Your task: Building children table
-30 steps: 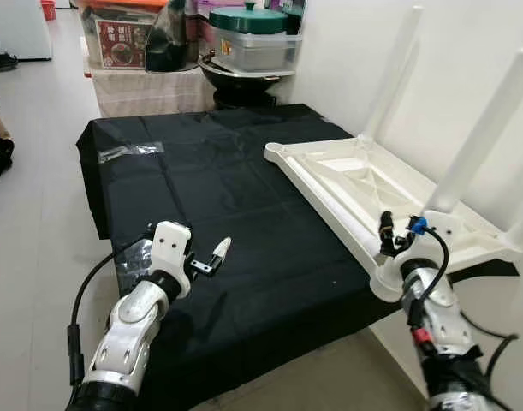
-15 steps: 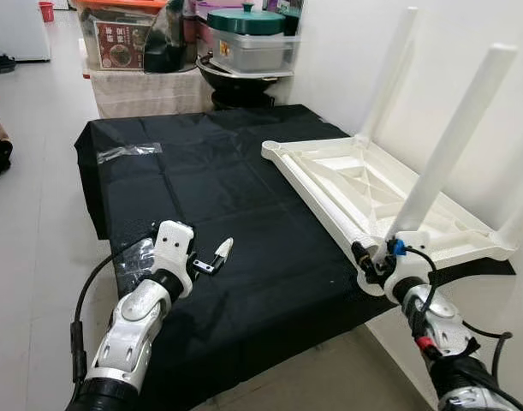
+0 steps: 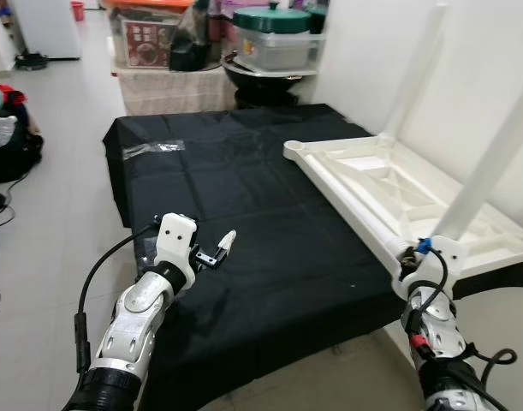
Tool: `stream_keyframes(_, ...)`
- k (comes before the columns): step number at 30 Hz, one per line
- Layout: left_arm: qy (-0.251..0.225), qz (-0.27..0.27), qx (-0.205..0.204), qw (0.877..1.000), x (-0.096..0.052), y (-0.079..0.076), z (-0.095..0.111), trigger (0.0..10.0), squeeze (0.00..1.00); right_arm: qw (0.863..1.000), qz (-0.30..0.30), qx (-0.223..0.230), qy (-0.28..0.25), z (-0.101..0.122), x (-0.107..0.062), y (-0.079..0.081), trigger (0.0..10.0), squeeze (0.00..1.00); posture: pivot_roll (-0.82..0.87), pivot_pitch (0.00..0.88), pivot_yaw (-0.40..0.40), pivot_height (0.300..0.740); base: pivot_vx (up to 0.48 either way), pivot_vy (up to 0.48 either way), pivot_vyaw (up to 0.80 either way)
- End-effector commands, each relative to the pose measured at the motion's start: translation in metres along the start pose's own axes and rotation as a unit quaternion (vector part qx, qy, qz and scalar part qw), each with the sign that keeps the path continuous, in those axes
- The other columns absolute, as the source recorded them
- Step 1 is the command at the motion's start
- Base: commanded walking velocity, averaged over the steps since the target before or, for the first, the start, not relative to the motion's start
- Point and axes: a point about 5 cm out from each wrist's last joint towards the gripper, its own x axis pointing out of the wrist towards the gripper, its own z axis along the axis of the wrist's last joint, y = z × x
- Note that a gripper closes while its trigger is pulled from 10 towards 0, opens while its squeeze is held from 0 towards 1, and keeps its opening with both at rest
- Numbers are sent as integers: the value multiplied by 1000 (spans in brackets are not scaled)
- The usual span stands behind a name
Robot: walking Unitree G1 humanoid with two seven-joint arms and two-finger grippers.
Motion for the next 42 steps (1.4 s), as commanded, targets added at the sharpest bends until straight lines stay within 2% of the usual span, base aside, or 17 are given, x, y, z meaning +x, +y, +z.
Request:
stream_keyframes(1, 5, -8, 4, 1000, 0, -4, -3, 10000, 0, 1000, -29, -2, 10, -3, -3, -6, 0, 0, 46, 0, -84, 740, 0, 0, 0)
stream_keyframes(4, 3, -13, 3, 1000, 4, -8, -2, 10000, 0, 986, 147, 33, 69, -19, -30, 50, 0, 0, 41, 0, -83, 740, 0, 0, 0)
stream_keyframes(7, 3, -13, 3, 1000, 5, -9, -2, 10000, 0, 978, 190, 40, 81, -22, -34, 60, 0, 0, 41, 0, -83, 740, 0, 0, 0)
stream_keyframes(8, 0, -13, 3, 1000, 5, -8, 0, 10000, 0, 969, 235, 36, 61, -16, -36, 68, 10000, 0, 53, 0, -92, 740, 0, 0, 0)
stream_keyframes(11, -1, -11, 2, 1000, 4, -7, 0, 10000, 0, 968, 246, 36, 37, -8, -33, 67, 10000, 0, 53, 0, -93, 740, 0, 0, 0)
stream_keyframes(12, 1, -8, 3, 1000, 3, -6, -1, 10000, 0, 970, 241, 33, 10, 3, -25, 62, 10000, 1000, 50, 0, -95, 740, 0, 0, 0)
stream_keyframes(14, 1, -6, 2, 1000, 3, -4, -1, 10000, 0, 971, 235, 29, -11, 15, -15, 56, 10000, 1000, 49, 0, -98, 740, 0, 0, 0)
stream_keyframes(15, 1, -5, 2, 1000, 2, -4, -1, 10000, 0, 974, 225, 24, -24, 26, -9, 49, 10000, 278, 46, 0, -98, 740, 0, 0, 0)
stream_keyframes(16, 1, -5, 2, 1000, 2, -3, -1, 10000, 0, 973, 227, 27, -34, 35, -5, 45, 10000, 0, 46, 0, -98, 740, 0, 0, 0)
stream_keyframes(22, 0, -3, 2, 1000, 2, -4, -1, 10000, 0, 933, 353, 6, -64, 58, -4, 35, 10000, 0, 55, 0, -99, 740, 0, 0, 0)
stream_keyframes(23, -1, -5, 2, 1000, 1, -4, 0, 10000, 0, 924, 376, -8, -65, 58, -3, 34, 7961, 0, 58, 0, -101, 740, 0, 0, 0)
stream_keyframes(25, -1, -5, 2, 1000, 1, -4, 0, 10000, 0, 924, 376, -8, -65, 58, -3, 34, 7961, 0, 58, 0, -101, 740, 0, 0, 0)
stream_keyframes(26, -2, -4, 3, 1000, 1, -2, 0, 10000, 0, 920, 387, -17, -62, 57, -2, 34, 0, 0, 58, 0, -101, 740, 0, 0, 0)
stream_keyframes(35, 1, 2, 7, 1000, 0, 3, 0, 10000, 0, 916, 395, -57, -26, 36, -6, 47, 0, 0, 62, 0, -100, 740, 0, 0, 0)
stream_keyframes(39, 0, 3, 7, 1000, 1, 4, 0, 10000, 0, 940, 337, -61, -12, 31, 1, 42, 0, 0, 57, 0, -94, 740, 0, 0, 0)
stream_keyframes(40, 0, 3, 7, 1000, 1, 3, 0, 10000, 0, 980, 191, -48, 12, 27, 16, 20, 0, 0, 59, 0, -97, 740, 0, 0, 0)
stream_keyframes(42, -3, 8, 8, 1000, 0, 4, 1, 10000, 0, 990, -56, 57, 120, -5, 6, -4, 0, 0, 72, 0, -97, 740, 0, 0, 0)
